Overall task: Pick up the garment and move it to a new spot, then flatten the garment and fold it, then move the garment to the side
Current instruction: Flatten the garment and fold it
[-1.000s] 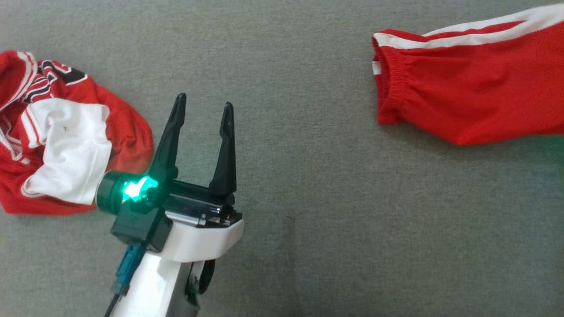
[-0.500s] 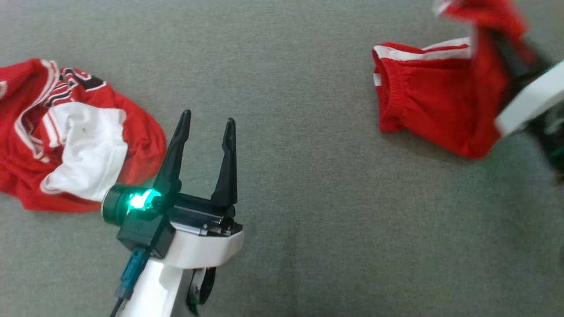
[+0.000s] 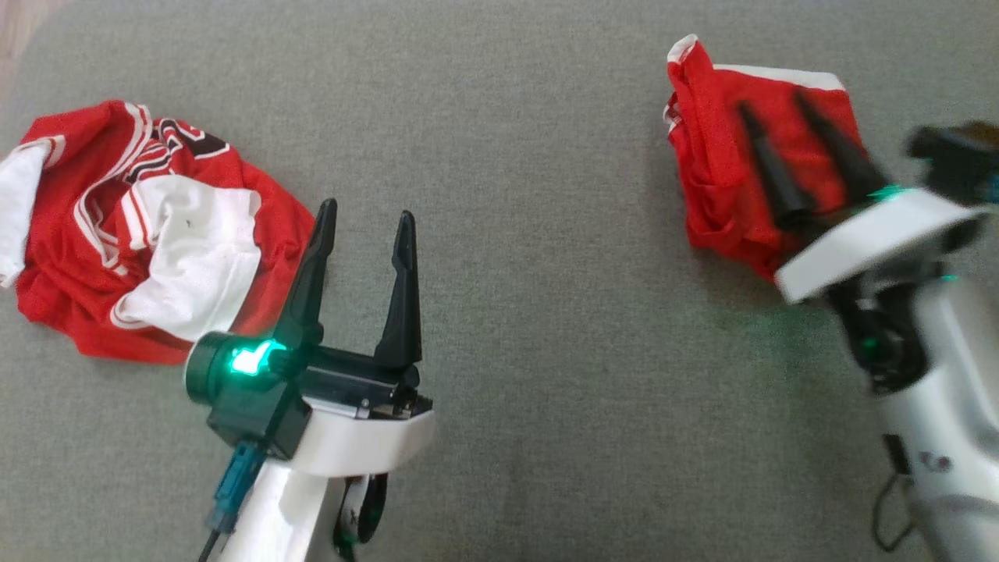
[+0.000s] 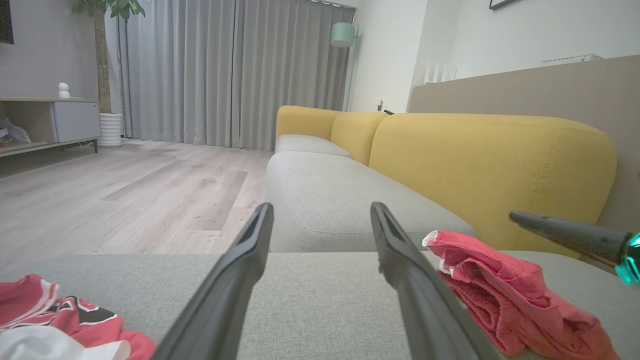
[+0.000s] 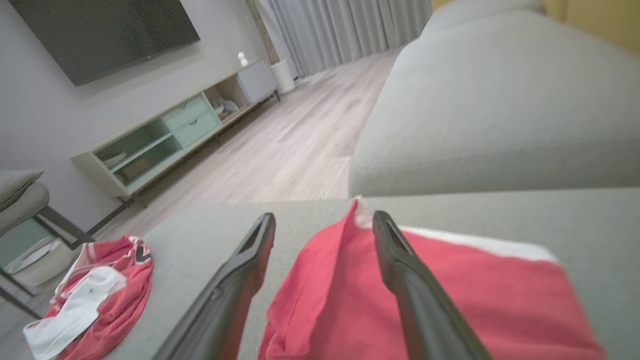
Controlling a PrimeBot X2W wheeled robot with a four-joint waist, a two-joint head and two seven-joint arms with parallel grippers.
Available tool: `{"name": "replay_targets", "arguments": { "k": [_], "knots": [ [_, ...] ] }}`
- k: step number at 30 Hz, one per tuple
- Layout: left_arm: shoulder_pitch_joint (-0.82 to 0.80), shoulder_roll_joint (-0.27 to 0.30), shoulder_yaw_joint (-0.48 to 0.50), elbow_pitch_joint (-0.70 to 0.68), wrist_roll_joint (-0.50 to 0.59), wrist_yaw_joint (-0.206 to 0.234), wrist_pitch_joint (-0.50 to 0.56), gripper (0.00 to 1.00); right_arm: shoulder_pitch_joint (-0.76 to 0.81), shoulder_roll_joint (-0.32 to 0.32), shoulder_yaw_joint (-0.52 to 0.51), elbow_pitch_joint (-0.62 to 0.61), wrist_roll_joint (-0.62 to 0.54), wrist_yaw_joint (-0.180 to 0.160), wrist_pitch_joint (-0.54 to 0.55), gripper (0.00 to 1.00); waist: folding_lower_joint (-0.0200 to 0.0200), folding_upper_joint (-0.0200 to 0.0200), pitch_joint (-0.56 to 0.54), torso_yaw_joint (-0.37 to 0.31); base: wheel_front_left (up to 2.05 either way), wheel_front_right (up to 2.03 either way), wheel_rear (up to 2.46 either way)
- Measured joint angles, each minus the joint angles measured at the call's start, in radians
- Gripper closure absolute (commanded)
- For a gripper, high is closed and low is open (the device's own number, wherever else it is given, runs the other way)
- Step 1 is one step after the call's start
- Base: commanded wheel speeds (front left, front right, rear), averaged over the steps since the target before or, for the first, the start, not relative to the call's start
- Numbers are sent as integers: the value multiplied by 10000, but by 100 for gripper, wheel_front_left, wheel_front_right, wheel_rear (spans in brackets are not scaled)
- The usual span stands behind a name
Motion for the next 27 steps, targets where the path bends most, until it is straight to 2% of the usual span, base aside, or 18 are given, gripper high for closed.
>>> {"name": "replay_targets", "arguments": {
  "k": [5,9,10,11,15,18,23,27],
  "knots": [
    [303,-2,2,-35,-61,36,0,0,793,-109,-1461,-633,-759,0,-556,0,0,0,-295,-40,0,0,0],
    [544,-2,-4,-40,-84,90,0,0,1562,-140,-2065,-489,-1179,0,-988,0,-1,0,-527,-82,0,0,0],
    [568,-2,-12,-38,-84,90,0,0,1646,-153,-2105,-359,-1331,0,-1064,11,-2,0,-565,-71,0,0,0],
    [569,-2,-29,-38,-84,90,0,0,1676,-138,-2159,-209,-1373,0,-1154,100,-2,0,-583,-42,0,0,0],
    [568,-2,-113,-38,-105,90,0,0,1312,-6,-2034,880,-1609,0,-1221,100,0,0,-584,133,0,0,0],
    [567,0,-257,12,-230,90,2,0,484,236,-1574,1969,-1950,0,-1225,100,1,0,-551,302,0,0,0],
    [561,-2,-518,119,-366,90,2,0,-1003,796,-393,3730,-2491,0,-1549,100,1,0,-442,639,0,0,0],
    [557,0,-640,242,-535,102,2,0,-1468,1346,763,4834,-2527,0,-1843,100,1,0,-372,847,0,0,0]
  ]
}}
